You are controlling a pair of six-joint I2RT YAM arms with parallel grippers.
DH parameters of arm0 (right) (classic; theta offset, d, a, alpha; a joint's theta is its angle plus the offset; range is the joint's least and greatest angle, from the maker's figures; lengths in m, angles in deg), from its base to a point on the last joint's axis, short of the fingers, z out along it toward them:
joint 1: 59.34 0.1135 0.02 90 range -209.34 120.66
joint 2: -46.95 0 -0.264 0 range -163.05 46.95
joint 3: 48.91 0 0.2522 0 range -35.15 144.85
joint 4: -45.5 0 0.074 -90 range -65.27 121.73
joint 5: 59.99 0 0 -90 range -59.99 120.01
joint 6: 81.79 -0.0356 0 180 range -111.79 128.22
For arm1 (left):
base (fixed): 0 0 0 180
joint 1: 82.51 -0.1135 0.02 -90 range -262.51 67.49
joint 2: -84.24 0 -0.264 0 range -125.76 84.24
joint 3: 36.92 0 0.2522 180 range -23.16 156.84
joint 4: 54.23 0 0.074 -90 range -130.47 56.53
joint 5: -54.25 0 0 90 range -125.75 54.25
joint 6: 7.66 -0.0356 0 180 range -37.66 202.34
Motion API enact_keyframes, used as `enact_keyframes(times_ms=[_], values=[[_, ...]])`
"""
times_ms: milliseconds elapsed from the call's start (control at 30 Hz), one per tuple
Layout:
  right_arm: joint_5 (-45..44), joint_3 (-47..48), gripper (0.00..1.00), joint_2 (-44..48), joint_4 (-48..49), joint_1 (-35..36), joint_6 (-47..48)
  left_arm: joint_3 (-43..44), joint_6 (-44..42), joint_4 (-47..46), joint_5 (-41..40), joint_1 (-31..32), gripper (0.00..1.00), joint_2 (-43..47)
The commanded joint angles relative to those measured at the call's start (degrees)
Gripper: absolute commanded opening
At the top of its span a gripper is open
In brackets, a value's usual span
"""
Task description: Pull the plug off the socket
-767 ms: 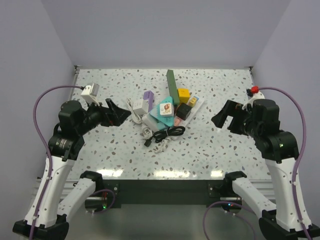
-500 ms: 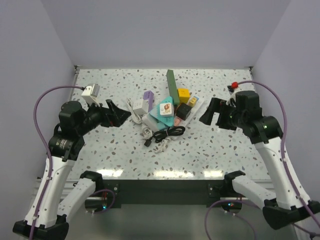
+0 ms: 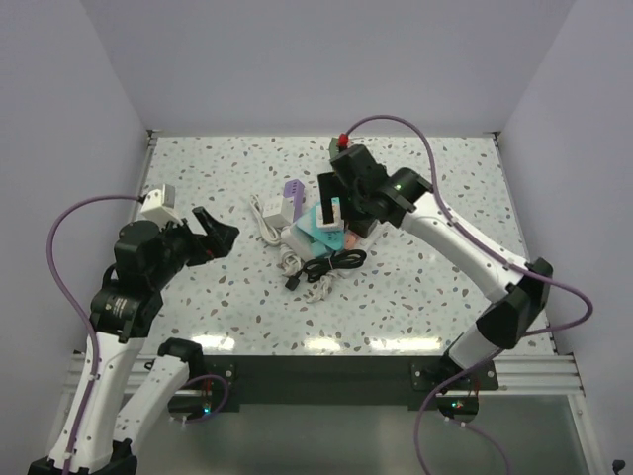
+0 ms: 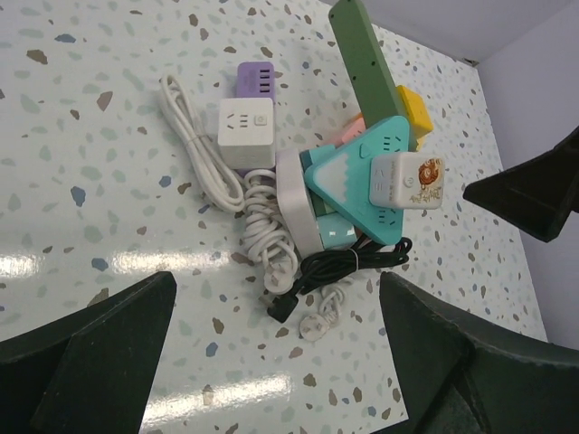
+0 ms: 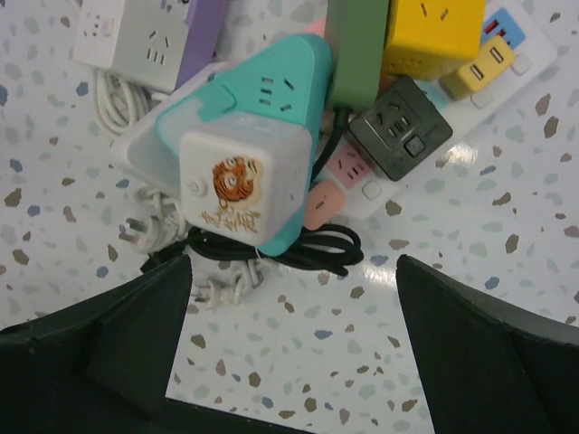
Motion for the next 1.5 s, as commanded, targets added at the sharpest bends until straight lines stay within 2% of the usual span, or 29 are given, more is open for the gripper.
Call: enact_keyframes(times_ms=[0,233,333,433,667,700,800,833,900,933,967,1033,1067,1200,1333,1400,1467], values=[[-10.66,7.85,0.98,-5.21,-0.31,3.16,-0.44,-2.44,3.06,2.25,-3.47,0.23,1.00,1.72],[-17.34,18.49,0.98,-18.66,-4.88,6.15,-3.33,-4.74,4.56,2.17,-5.22,0.23,1.00,2.43],[-22.10,24.03,0.98,-24.46,-11.47,6.15,-7.02,-5.09,4.73,2.43,-5.75,0.23,1.00,2.43],[-22.80,26.67,0.93,-27.29,-14.20,6.06,-8.95,-5.61,4.91,2.78,-6.19,0.23,1.00,2.78],[-20.34,23.52,0.76,-28.96,-16.40,6.06,-13.35,-7.55,5.70,2.87,-5.93,0.23,1.00,3.49],[-20.34,22.82,0.69,-28.53,-15.97,6.06,-13.80,-7.64,5.79,2.96,-5.93,0.23,1.00,3.57],[-19.99,19.30,0.58,-25.45,-13.24,6.06,-13.72,-8.16,5.87,2.87,-5.67,0.23,1.00,3.84],[-19.73,18.77,0.47,-25.01,-12.98,6.06,-13.36,-8.25,5.88,2.87,-5.58,0.23,1.00,3.75],[-18.77,18.41,0.33,-25.00,-13.32,5.71,-13.01,-8.87,5.96,2.43,-5.05,0.23,1.00,3.75],[-17.98,19.28,0.11,-24.83,-14.02,5.62,-12.84,-8.95,5.96,2.08,-4.27,0.23,1.00,3.75],[-17.36,19.64,0.01,-24.22,-14.55,5.36,-12.49,-8.87,5.96,1.38,-3.56,0.23,1.00,3.66],[-13.85,17.82,0.00,-21.07,-12.55,5.36,-9.78,-8.61,4.91,0.15,-0.07,0.23,1.00,2.87],[-12.10,16.41,0.00,-16.44,-8.71,5.36,-8.54,-8.34,3.78,-1.60,1.61,0.23,1.00,2.44],[3.51,7.71,0.00,-3.67,0.55,4.75,-1.69,-7.20,1.31,-6.00,11.45,0.23,1.00,-2.82],[11.97,2.87,0.00,1.88,1.18,4.66,2.44,-5.71,-2.03,-9.87,21.99,0.40,1.00,-8.19],[14.36,1.63,0.00,3.81,0.65,4.57,5.17,-3.87,-4.93,-10.49,23.16,0.49,1.00,-10.82],[16.13,-0.39,0.00,5.05,0.21,4.66,6.93,-2.55,-6.60,-12.58,27.71,0.49,1.00,-12.41]])
